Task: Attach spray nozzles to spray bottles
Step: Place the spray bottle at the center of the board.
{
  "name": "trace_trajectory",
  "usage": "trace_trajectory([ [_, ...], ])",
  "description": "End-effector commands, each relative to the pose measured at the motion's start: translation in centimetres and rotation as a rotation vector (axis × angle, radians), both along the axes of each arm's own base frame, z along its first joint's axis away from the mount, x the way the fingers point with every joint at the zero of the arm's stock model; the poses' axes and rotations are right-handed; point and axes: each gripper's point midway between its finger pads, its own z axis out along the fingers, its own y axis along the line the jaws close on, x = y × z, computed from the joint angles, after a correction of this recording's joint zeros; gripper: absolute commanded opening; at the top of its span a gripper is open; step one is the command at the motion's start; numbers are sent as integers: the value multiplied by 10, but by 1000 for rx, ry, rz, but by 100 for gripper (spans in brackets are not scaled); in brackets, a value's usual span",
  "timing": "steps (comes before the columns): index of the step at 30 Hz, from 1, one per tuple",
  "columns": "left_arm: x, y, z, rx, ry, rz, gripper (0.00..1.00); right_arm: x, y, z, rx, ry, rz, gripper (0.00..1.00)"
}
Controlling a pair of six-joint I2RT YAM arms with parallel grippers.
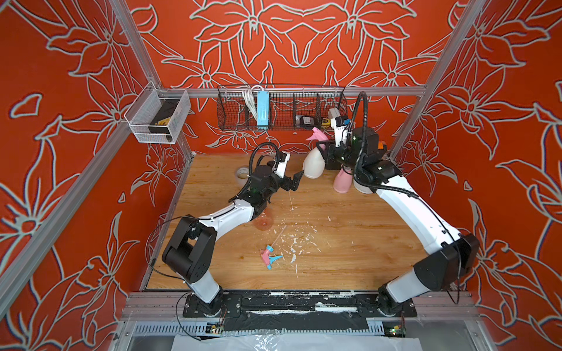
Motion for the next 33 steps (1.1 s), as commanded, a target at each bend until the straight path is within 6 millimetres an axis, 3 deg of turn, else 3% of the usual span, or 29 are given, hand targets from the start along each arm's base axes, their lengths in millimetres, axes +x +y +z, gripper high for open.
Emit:
trace_trajectory([
  [1,-5,22,0,15,18,78,98,17,8,-17,14,11,-3,0],
  [7,-19,53,0,-32,68,216,98,41,23,-72,1,46,-6,0],
  [11,-23,85,4,-102,135,383,98,55,34,-106,-7,17,-5,0],
  [15,-30,102,13,-135,164,438,98,68,38,-136,-65,-38,-1,0],
  [19,-39,114,15,-144,176,434,98,74,41,-150,-95,-84,18,0],
  [24,-42,135,3,-175,207,464,98,81,36,-172,-117,-80,-27,0],
  [33,-41,140,-2,-234,233,458,98,73,28,-192,-146,-51,-49,9],
])
